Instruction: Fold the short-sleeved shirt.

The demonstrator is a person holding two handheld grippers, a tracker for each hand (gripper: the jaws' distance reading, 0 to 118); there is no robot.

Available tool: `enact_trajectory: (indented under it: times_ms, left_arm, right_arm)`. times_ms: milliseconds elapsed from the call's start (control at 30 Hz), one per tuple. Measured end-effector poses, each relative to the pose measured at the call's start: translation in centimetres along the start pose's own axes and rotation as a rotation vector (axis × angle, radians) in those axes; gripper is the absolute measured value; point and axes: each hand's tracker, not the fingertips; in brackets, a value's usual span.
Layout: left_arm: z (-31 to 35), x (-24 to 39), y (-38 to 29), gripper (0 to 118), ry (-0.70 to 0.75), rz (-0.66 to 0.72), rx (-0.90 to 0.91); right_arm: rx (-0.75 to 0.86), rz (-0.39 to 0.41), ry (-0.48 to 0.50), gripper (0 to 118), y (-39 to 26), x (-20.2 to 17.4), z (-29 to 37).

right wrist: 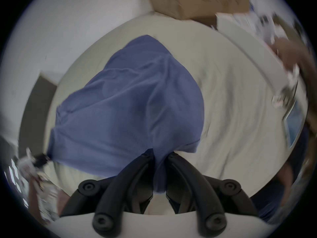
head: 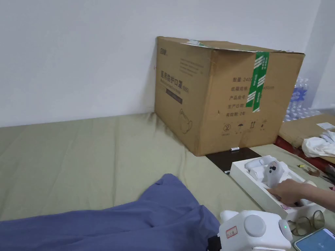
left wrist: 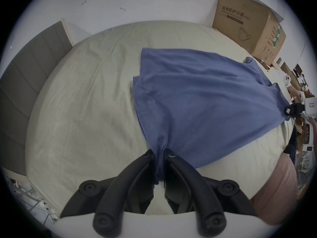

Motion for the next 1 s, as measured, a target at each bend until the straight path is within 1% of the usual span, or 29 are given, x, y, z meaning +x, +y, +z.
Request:
enact_trajectory:
  times_ms: [67, 100, 167, 200, 267, 333, 367, 400, 433, 467, 500, 533, 567, 600, 633, 667, 700, 767, 800, 833, 867, 900, 933, 967, 1000]
  left_arm:
    - [1.8, -0.7, 0.3, 9, -0.019, -0.007, -0.01]
    - [3.0, -1.1, 0.3, 9, -0.025, -0.01, -0.01]
    - [5.2, -2.1, -0.4, 9, -0.07, 0.022, -0.006]
    - [6.2, -2.4, -1.0, 9, -0.087, 0.039, -0.015]
    - [7.6, -2.7, -2.9, 9, -0.114, 0.052, -0.027]
    - [8.1, -2.6, -5.1, 9, -0.152, 0.066, -0.062]
    - [7.7, -2.6, -6.2, 9, -0.178, 0.071, -0.079]
    - [6.9, -2.5, -7.2, 9, -0.191, 0.082, -0.101]
    - [6.1, -2.3, -8.2, 9, -0.193, 0.099, -0.105]
    - [5.4, -2.3, -9.0, 10, -0.187, 0.121, -0.1]
    - [5.0, -2.3, -9.6, 23, -0.186, 0.146, -0.09]
    - [4.9, -2.3, -10.0, 47, -0.184, 0.156, -0.078]
    - [4.8, -2.3, -10.2, 80, -0.173, 0.152, -0.056]
    - [5.2, -2.2, -10.2, 116, -0.147, 0.134, -0.026]
    - [5.8, -2.0, -10.1, 117, -0.122, 0.121, 0.002]
    - [6.9, -2.0, -10.0, 112, -0.116, 0.104, 0.044]
    - [8.0, -1.9, -9.4, 112, -0.138, 0.094, 0.101]
    - [9.9, -1.4, -8.1, 112, -0.122, 0.095, 0.122]
    - [11.1, -1.0, -7.4, 112, -0.12, 0.091, 0.168]
    - [10.9, -1.1, -7.1, 109, -0.121, 0.096, 0.215]
    - [12.3, -0.5, -6.7, 96, -0.099, 0.111, 0.276]
    - [13.9, -0.2, -6.7, 49, -0.11, 0.143, 0.375]
    - [15.2, 0.1, -7.1, 9, -0.172, 0.141, 0.489]
    - [16.8, 0.2, -7.3, 0, -0.205, 0.136, 0.579]
    - [17.3, 1.0, -7.6, 0, -0.19, 0.133, 0.635]
  right_arm:
    - [-0.003, 0.081, -0.025, 11, 0.1, -1.4, 1.6]
    - [-0.01, 0.087, -0.026, 11, 0.0, -1.5, 2.6]
    - [-0.054, 0.017, 0.014, 11, -0.4, -0.9, 4.1]
    - [-0.081, 0.005, 0.042, 11, -0.8, -0.4, 4.9]
    - [-0.1, 0.042, 0.05, 11, -2.4, 0.0, 6.3]
    - [-0.124, 0.107, 0.056, 11, -4.0, 0.4, 6.6]
    - [-0.131, 0.112, 0.053, 11, -4.6, 0.7, 6.2]
    - [-0.135, 0.1, 0.041, 12, -5.1, 1.1, 5.4]
    - [-0.131, 0.061, 0.031, 17, -5.6, 1.6, 4.6]
    - [-0.113, 0.019, 0.037, 39, -6.1, 1.9, 3.8]
    - [-0.106, 0.002, 0.005, 87, -6.4, 2.3, 3.2]
    - [-0.106, 0.0, -0.018, 112, -6.7, 2.6, 2.9]
    - [-0.095, 0.004, -0.009, 118, -7.1, 2.8, 2.9]
    - [-0.042, -0.001, -0.015, 118, -7.1, 3.2, 3.4]
    - [-0.009, 0.005, -0.007, 118, -7.1, 3.2, 4.0]
    - [0.029, 0.015, 0.001, 118, -7.1, 3.1, 4.8]
    - [0.061, 0.029, -0.002, 118, -7.0, 2.8, 5.7]
    - [0.124, 0.074, -0.01, 118, -6.8, 1.5, 8.2]
    - [0.142, 0.101, 0.0, 115, -6.5, 0.5, 9.7]
    - [0.206, 0.127, 0.046, 110, -6.6, -0.3, 11.3]
    - [0.409, 0.142, 0.153, 98, -7.2, -1.6, 13.6]
    - [0.524, 0.146, 0.239, 68, -7.6, -2.6, 15.6]
    - [0.573, 0.17, 0.294, 35, -7.9, -3.7, 17.0]
    - [0.625, 0.182, 0.316, 13, -8.4, -5.1, 18.1]
    - [0.673, 0.189, 0.311, 6, -9.3, -6.2, 19.0]
